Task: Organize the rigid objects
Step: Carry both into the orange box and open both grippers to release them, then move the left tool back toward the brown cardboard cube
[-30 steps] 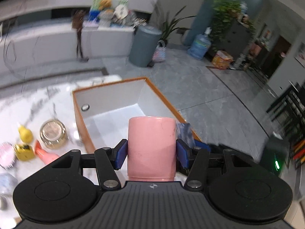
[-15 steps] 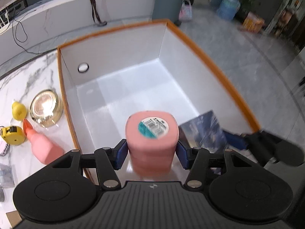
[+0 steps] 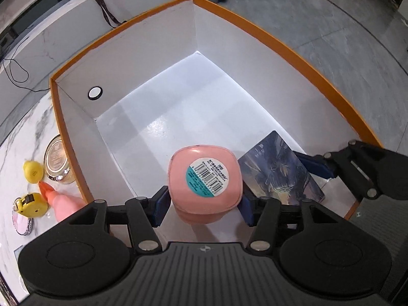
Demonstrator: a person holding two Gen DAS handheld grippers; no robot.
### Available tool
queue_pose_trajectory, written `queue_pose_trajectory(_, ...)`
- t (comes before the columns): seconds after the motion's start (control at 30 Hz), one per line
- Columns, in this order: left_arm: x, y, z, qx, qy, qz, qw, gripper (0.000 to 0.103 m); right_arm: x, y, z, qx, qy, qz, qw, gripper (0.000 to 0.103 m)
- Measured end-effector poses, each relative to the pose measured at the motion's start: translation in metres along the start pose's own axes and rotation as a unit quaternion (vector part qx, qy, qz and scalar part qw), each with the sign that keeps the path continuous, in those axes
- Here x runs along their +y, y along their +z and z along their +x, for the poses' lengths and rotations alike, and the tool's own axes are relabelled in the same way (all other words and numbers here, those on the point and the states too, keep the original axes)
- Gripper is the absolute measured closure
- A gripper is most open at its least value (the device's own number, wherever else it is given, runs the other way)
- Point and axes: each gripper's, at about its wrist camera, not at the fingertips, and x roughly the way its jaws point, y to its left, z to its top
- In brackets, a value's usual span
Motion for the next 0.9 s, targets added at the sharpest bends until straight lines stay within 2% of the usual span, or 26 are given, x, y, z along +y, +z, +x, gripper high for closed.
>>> queue_pose_trajectory(0.33,-0.004,0.008,-0.005,-0.016,0.002,0.006,0.9998,0.035,-0.002,0.003,-0.002,-0.015,-0.008,0.010,1.000,0.046)
queue_pose_trajectory(0.47,0.002,0.010,-0.014,-0.027,-0.003,0.003,0.9996,0.032,-0.003,0.005,-0.009,-0.027,-0.010,0.023,0.999,0.041)
queue_pose_trajectory(0.7,0.020,0.005,-0.038,-0.075,0.002,-0.015,0.9971,0.029,0.000,0.012,-0.025,-0.056,-0.024,0.039,0.997,0.040)
queue_pose_trajectory(0.9,0.045,-0.006,-0.062,-0.108,-0.008,-0.040,0.9933,0.029,0.009,0.019,-0.040,-0.074,-0.034,0.046,0.996,0.040)
